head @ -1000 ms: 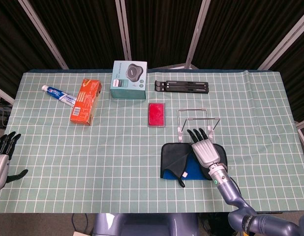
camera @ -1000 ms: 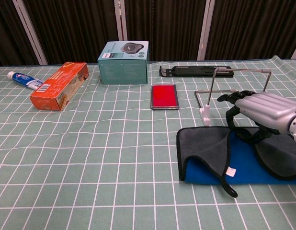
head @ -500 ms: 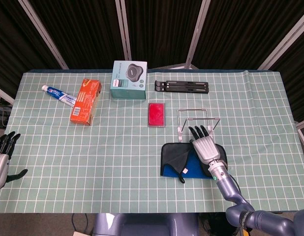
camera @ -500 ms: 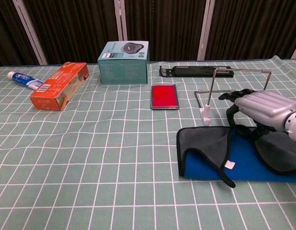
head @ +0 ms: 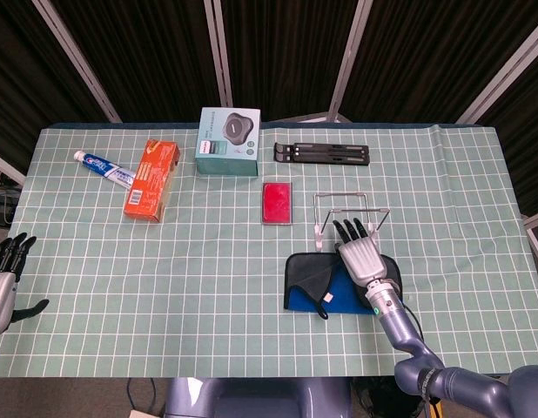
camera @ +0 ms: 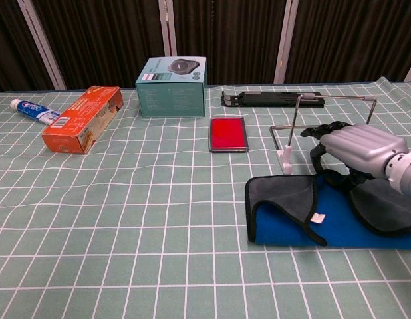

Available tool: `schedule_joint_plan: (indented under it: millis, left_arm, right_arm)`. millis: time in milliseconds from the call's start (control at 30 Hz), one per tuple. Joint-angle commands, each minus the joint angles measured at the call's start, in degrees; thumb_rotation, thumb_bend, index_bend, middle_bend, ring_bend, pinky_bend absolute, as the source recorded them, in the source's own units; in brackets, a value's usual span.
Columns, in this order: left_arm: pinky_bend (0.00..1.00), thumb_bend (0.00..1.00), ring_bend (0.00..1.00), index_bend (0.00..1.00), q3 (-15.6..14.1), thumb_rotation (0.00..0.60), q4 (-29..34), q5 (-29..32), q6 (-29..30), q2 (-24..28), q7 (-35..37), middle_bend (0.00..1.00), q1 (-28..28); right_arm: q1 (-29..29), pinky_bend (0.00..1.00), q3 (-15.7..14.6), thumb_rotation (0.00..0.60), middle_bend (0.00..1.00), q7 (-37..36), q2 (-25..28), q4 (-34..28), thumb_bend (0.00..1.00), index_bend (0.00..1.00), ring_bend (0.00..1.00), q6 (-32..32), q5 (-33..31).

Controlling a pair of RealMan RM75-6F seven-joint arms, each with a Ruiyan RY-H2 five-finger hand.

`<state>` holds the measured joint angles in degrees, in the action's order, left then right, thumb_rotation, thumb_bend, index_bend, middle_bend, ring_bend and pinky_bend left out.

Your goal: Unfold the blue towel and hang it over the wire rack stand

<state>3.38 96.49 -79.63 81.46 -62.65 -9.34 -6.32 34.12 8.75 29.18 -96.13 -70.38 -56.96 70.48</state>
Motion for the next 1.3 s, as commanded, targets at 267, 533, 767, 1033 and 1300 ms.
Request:
schedule_joint_plan:
  millis: [267, 533, 767, 1033, 1300]
  left_arm:
    - [0.00, 0.00, 0.00, 0.00, 0.1, 0.600, -0.2, 0.5, -0.3, -0.1, 0.0, 0.00, -0.1]
    - [0.00, 0.00, 0.00, 0.00, 0.0, 0.600, -0.1, 0.3, -0.2, -0.1, 0.1, 0.00, -0.1]
    - [0.00, 0.00, 0.00, 0.00, -0.2, 0.600, 0.2, -0.4, 0.3, 0.2, 0.5, 0.00, 0.1]
    - [0.00, 0.00, 0.00, 0.00, -0.5, 0.600, 0.6, -1.3, 0.7, 0.6, 1.1, 0.00, 0.2]
    - [0.00, 0.00, 0.00, 0.00, -0.9, 0.600, 1.2, -2.5, 1.4, 0.9, 1.2, 0.00, 0.5]
  right_arm:
    - [0.7, 0.05, -0.1, 0.600, 0.03, 1.6, -0.2, -0.3, 0.36, 0.39, 0.00, 1.0, -2.0]
    - [0.0, 0.03, -1.1, 0.600, 0.02, -0.7, 1.3, -3.2, 0.07, 0.11, 0.00, -2.2, 1.4]
    - [-1.7, 0.03, -2.8, 0.600, 0.01, -0.6, 5.4, -9.3, 0.07, 0.11, 0.00, -4.8, 3.5]
    - [-4.5, 0.03, -6.3, 0.600, 0.01, -1.4, 11.4, -15.8, 0.07, 0.17, 0.00, -6.9, 6.3]
    - [-6.0, 0.00, -10.6, 0.600, 0.01, -5.0, 15.6, -19.9, 0.09, 0.23, 0.00, -7.9, 12.9]
